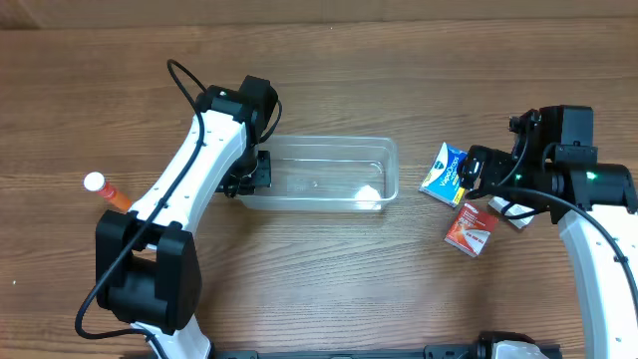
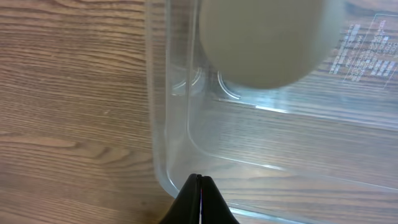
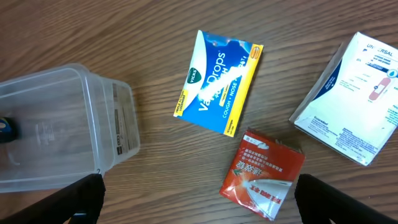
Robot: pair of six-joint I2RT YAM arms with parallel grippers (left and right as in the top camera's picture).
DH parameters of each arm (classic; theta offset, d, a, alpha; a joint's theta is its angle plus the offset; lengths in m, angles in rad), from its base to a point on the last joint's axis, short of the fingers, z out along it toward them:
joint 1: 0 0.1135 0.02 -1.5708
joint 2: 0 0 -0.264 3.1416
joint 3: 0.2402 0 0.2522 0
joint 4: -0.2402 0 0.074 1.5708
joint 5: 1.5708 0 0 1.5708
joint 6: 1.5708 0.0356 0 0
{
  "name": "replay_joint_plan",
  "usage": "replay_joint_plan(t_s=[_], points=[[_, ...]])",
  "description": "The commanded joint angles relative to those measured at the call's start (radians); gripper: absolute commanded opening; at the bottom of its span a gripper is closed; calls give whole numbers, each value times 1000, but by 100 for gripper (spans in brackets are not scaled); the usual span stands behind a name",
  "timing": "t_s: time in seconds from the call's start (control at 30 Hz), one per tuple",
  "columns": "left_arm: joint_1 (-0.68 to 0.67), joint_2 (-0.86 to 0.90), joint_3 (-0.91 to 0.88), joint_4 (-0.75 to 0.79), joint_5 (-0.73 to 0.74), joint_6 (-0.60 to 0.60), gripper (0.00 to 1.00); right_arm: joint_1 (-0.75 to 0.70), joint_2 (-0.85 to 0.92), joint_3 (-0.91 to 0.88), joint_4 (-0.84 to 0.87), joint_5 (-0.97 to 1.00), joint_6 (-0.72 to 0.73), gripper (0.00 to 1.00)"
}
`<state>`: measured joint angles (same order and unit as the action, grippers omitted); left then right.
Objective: Pack container
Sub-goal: 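Carry the black bottle into the container's left end and release, then move the left gripper to the orange Redoxon tube and grasp it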
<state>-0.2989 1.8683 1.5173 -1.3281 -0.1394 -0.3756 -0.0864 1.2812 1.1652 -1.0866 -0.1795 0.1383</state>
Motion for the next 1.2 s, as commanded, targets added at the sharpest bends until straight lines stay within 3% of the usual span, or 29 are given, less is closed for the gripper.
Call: replay_joint_plan(t_s=[0.0, 0.4, 0.73, 0.87, 1.0, 1.03, 1.07, 1.17], points=[[4, 9, -16, -7, 33, -15, 4, -5, -2, 31, 3, -5, 5, 100], [4, 5, -92, 55, 31, -21, 4, -5, -2, 31, 3, -5, 5, 100], [4, 0, 119, 29, 24, 5, 4, -5, -2, 31, 3, -5, 4, 100], [4, -23, 266, -52, 24, 21, 12, -5, -2, 31, 4, -5, 4, 100], [37, -65, 410, -131, -2, 19, 42, -5, -2, 31, 3, -5, 4, 100], [60, -79, 436, -148, -2, 19, 63, -5, -2, 31, 3, -5, 4, 100], [85, -91, 454, -163, -2, 6, 100, -5, -2, 31, 3, -5, 4, 100], [248, -147, 482, -206, 5, -67, 100, -5, -2, 31, 4, -5, 4, 100]])
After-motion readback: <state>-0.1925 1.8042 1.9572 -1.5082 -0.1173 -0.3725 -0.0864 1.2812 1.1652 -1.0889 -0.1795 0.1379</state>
